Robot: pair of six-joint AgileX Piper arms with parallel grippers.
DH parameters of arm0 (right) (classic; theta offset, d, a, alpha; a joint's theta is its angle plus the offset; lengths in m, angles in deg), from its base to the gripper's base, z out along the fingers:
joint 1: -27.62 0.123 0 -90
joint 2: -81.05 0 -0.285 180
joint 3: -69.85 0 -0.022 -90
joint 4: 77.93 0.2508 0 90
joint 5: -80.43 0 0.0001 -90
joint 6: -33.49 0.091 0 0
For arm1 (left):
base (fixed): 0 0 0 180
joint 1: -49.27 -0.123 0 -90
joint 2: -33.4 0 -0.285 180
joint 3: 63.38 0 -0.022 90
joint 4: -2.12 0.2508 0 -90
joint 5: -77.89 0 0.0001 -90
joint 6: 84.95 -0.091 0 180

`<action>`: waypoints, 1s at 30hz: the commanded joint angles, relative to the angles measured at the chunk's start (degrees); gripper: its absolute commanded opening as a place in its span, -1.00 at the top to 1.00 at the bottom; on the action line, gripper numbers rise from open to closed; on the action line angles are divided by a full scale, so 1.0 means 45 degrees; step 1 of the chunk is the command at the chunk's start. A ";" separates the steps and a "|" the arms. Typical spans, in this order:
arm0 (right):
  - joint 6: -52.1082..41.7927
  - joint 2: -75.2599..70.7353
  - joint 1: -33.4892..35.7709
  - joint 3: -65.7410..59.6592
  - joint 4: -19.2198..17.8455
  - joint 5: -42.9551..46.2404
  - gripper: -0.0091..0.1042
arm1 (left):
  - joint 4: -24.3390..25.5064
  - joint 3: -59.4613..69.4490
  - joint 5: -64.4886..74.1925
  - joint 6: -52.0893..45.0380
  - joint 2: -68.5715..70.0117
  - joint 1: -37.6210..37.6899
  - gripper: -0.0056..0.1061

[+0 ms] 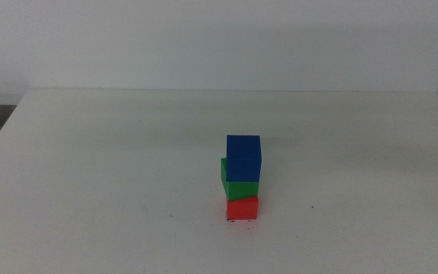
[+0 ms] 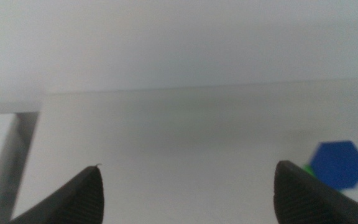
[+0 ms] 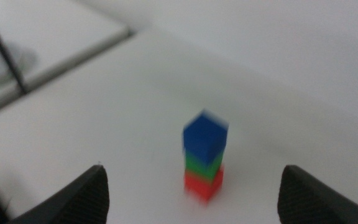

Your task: Stack red cubes first, then green, then blue cubes in a specific spot.

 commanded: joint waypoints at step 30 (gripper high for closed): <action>-0.0055 -0.8239 -0.9325 -1.2749 -0.0185 0.8342 -0.80 | 0.0766 1.2031 -0.7715 -0.0008 0.7509 -0.0033 -0.78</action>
